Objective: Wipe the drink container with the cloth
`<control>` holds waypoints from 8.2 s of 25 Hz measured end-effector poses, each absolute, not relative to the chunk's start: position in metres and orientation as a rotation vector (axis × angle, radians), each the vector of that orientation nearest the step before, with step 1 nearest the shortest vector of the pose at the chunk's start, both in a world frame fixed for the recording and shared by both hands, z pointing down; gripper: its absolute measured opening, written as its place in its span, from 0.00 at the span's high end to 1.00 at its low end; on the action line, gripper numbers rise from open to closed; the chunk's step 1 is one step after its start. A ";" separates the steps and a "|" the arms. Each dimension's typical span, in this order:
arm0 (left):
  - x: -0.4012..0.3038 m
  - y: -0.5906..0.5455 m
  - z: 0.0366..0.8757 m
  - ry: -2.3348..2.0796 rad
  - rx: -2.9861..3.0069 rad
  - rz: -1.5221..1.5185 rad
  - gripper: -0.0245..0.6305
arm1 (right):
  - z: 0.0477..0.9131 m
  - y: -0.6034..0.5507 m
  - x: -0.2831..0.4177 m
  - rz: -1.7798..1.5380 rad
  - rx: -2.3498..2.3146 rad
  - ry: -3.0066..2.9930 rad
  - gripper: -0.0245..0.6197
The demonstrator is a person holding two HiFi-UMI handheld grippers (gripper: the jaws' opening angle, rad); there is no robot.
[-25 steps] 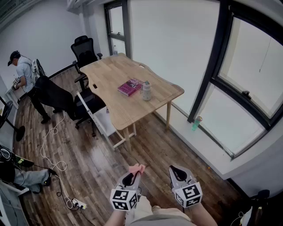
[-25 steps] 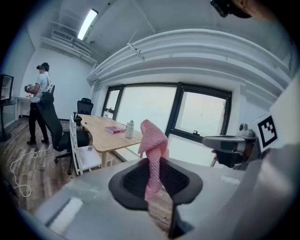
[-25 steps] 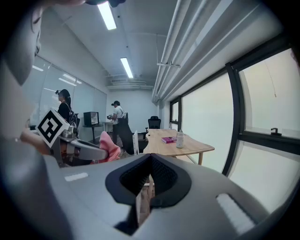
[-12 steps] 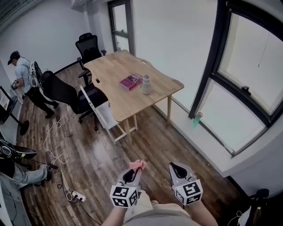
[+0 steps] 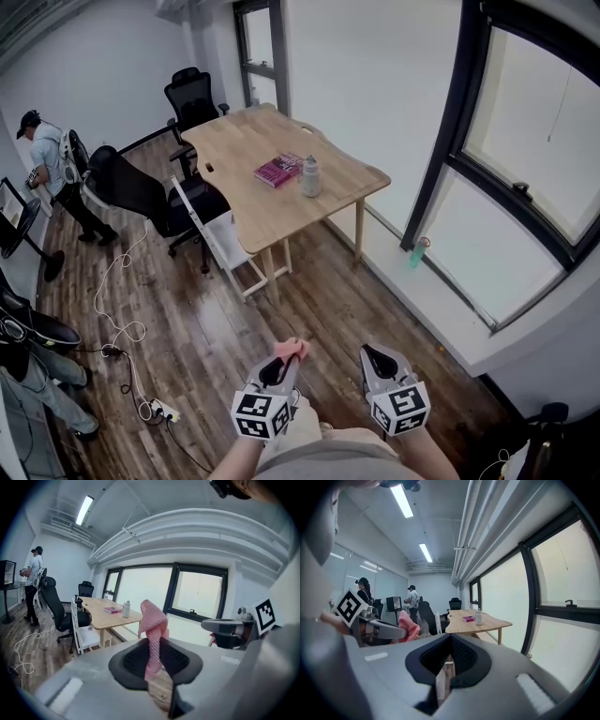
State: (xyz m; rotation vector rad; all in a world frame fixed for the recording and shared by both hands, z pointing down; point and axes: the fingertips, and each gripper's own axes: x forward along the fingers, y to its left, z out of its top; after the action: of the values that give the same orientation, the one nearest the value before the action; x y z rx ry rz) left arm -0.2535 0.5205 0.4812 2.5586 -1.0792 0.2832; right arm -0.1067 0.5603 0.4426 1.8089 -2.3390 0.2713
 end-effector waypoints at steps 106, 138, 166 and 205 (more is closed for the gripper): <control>-0.073 -0.152 0.522 -1.343 2.281 0.256 0.86 | 0.466 -0.132 0.067 0.307 1.413 -2.475 0.96; -0.048 -0.204 0.596 -1.427 2.023 0.244 0.86 | 0.489 -0.196 0.083 0.300 1.213 -2.530 0.96; -0.047 -0.191 0.675 -1.393 1.873 0.448 0.86 | 0.503 -0.197 0.081 0.324 1.172 -2.500 0.96; -0.045 -0.153 0.595 -1.379 2.004 0.319 0.86 | 0.489 -0.150 0.081 0.289 1.195 -2.536 0.96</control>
State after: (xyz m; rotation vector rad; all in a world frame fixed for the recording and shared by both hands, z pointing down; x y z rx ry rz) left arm -0.0449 -0.1529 0.5948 2.0036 -1.3795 0.3193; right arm 0.0809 -0.1504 0.4885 1.1953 -2.5360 0.2892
